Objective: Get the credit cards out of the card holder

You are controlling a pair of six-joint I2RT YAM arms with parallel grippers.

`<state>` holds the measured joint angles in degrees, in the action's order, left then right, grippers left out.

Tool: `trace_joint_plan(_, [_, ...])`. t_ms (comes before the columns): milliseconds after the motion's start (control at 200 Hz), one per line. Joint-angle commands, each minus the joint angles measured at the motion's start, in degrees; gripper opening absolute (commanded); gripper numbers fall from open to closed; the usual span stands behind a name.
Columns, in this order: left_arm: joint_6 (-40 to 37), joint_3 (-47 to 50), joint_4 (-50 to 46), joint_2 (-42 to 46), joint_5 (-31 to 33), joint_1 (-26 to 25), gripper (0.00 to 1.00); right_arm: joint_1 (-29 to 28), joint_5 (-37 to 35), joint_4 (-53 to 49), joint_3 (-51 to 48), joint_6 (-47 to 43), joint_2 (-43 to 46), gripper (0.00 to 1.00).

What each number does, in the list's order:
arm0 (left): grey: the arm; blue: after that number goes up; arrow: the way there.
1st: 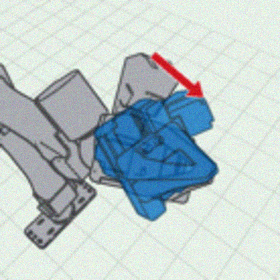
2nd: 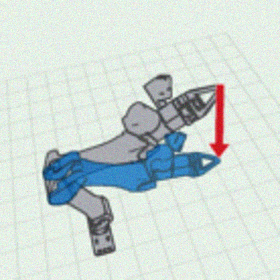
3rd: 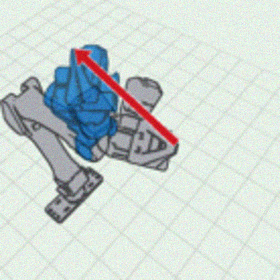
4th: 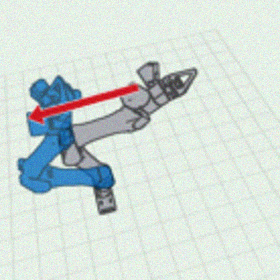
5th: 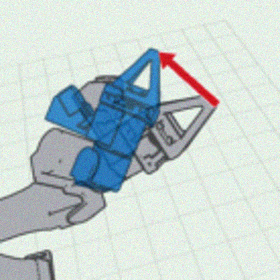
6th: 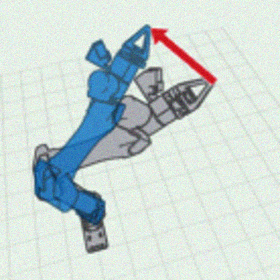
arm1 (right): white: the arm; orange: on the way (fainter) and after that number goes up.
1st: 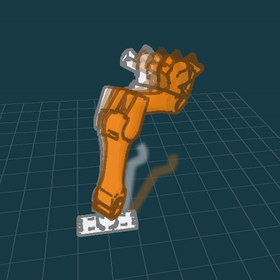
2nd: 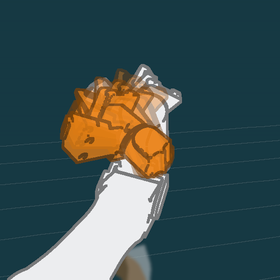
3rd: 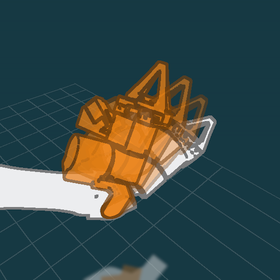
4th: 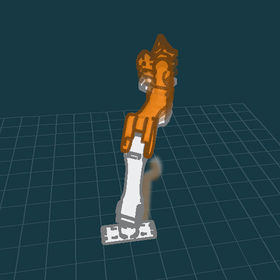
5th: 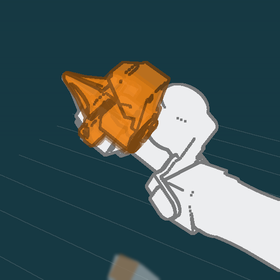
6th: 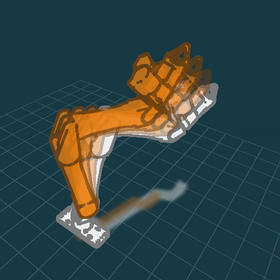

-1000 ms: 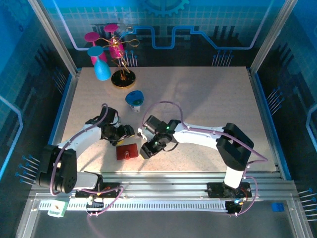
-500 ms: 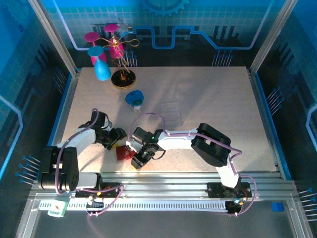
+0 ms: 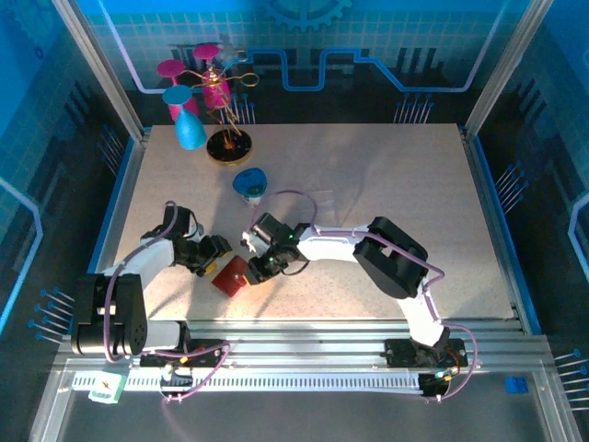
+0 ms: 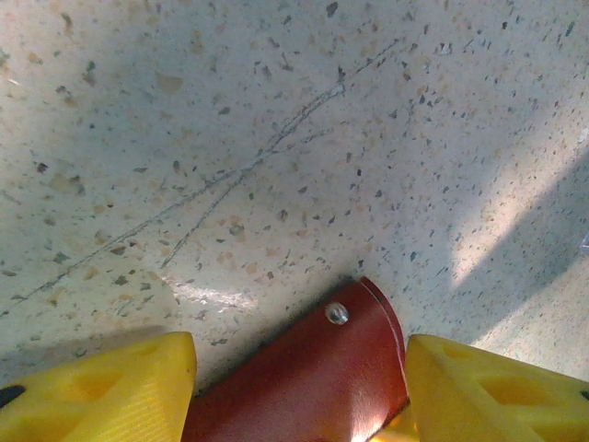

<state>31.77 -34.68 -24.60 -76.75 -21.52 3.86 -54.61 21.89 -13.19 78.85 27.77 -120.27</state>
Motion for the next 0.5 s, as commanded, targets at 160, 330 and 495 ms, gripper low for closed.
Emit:
trace_joint_plan(160, [0.55,1.21,0.57,0.72,-4.40,0.24,0.63,0.96,2.02,-1.15,4.40,4.80,-1.64,0.28])
trace_joint_plan(330, [2.09,2.22,-0.18,1.46,-4.49,-2.45,0.66,2.13,1.48,-2.36,1.05,10.47,2.20,0.36])
trace_joint_plan(495, [5.05,4.93,-0.15,4.84,-4.01,-4.01,0.67,3.40,1.46,-3.60,-3.44,13.54,7.11,0.43])
